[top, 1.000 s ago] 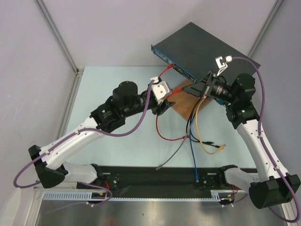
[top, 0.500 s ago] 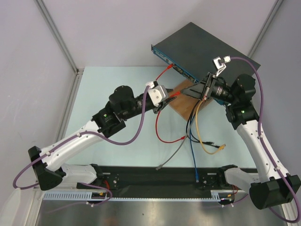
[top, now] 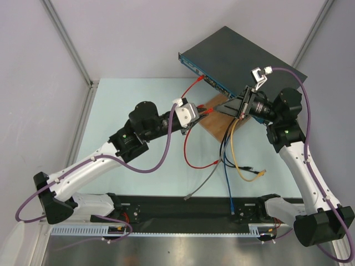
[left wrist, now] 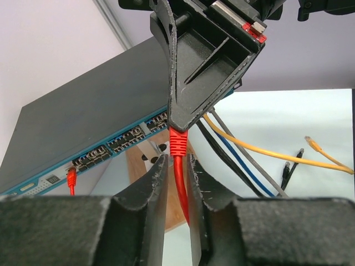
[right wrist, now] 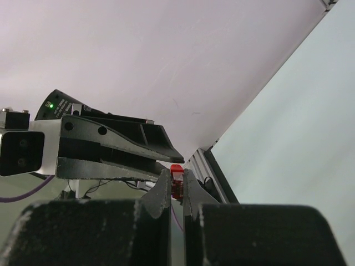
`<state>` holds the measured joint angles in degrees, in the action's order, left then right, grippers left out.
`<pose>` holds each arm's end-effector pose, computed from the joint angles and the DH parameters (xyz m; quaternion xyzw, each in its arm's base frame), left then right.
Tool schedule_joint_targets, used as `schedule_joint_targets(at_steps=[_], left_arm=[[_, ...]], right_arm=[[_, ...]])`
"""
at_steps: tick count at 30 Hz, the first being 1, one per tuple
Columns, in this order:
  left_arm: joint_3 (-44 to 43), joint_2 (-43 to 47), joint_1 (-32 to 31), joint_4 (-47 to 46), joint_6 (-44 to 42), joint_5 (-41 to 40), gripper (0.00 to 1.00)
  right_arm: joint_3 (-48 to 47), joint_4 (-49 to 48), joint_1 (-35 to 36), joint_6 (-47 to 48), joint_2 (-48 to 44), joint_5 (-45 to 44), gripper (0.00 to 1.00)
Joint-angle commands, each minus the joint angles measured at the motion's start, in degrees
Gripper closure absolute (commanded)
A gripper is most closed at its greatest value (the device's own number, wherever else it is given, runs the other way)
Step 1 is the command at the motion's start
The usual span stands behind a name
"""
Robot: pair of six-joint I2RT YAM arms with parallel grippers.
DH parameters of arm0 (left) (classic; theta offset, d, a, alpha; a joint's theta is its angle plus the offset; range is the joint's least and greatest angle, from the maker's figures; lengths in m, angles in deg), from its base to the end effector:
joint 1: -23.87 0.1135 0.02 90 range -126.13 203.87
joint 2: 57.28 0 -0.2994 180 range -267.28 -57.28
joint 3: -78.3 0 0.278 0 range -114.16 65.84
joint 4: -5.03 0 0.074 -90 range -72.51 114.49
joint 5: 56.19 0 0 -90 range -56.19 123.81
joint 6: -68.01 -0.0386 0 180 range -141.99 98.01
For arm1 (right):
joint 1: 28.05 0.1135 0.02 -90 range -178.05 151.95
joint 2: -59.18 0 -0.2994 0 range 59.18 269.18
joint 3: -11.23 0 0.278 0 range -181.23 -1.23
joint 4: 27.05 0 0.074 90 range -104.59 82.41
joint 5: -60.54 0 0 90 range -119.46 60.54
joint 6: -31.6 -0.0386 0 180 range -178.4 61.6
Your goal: Insert the plug into the switch port
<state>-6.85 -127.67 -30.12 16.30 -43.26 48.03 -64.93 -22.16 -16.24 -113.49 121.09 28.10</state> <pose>0.1684 -0.2479 0.4731 0.4866 0.4835 -0.2849 0.6696 0.2301 0.0814 0.4615 -0.1321 0.6625 0.6283 0.3859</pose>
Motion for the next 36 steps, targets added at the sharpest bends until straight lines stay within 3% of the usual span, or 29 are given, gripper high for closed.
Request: schedule_joint_targets(at_steps=[1, 10, 12, 14, 17, 18, 19, 22, 24, 28, 33, 36], left_arm=[[0.2, -0.2, -0.2, -1.2, -1.1, 0.8, 0.76], [-1.1, -1.5, -0.2, 0.2, -0.7, -0.1, 0.81], [-1.1, -1.5, -0.2, 0.3, -0.8, 0.1, 0.86], [-1.2, -1.6, -0.2, 0.3, -0.4, 0.0, 0.99], [-2.1, -1.7, -0.2, 0.7, 0.2, 1.2, 1.0], [-2.5, -1.9, -0.2, 0.8, 0.8, 1.7, 1.0], [-3.8, -2.1, -0.5, 3.5, 1.4, 1.0, 0.99], [-8.9, -5.7, -2.6, 11.3, 6.3, -2.8, 1.0], [-13.6, -7.6, -3.8, 18.3, 11.0, -4.5, 1.0], [-17.2, -10.2, -8.2, 22.2, 17.2, -13.4, 1.0], [-21.6, -16.0, -13.7, 22.2, 27.3, -22.0, 1.0], [-31.0, -22.0, -15.3, 27.2, 32.0, -25.2, 1.0]], right_arm=[[-0.3, -1.7, -0.4, -0.7, -1.6, 1.6, 1.0], [0.0, -0.5, -0.7, 0.0, -2.1, 1.7, 1.0], [0.1, -0.4, -0.7, 0.2, -2.1, 1.9, 1.0], [0.2, 0.3, -0.7, 0.7, -2.3, 1.8, 1.0], [0.1, 2.0, -1.1, 3.0, -2.5, 0.7, 0.99], [-0.7, 3.0, -1.4, 4.0, -2.5, 0.5, 0.9], [-1.2, 5.5, -2.9, 5.4, -2.4, -0.2, 0.7], [-4.0, 12.7, -9.6, 11.0, -2.8, -2.3, 0.42], [-4.7, 14.7, -14.8, 12.4, -3.5, -2.5, 0.29], [-7.0, 18.5, -26.1, 15.3, -4.4, -1.5, 0.18], [-7.1, 25.9, -42.4, 18.7, -5.2, 0.0, 0.13], [-5.6, 27.1, -48.2, 18.8, -5.0, 1.7, 0.12]])
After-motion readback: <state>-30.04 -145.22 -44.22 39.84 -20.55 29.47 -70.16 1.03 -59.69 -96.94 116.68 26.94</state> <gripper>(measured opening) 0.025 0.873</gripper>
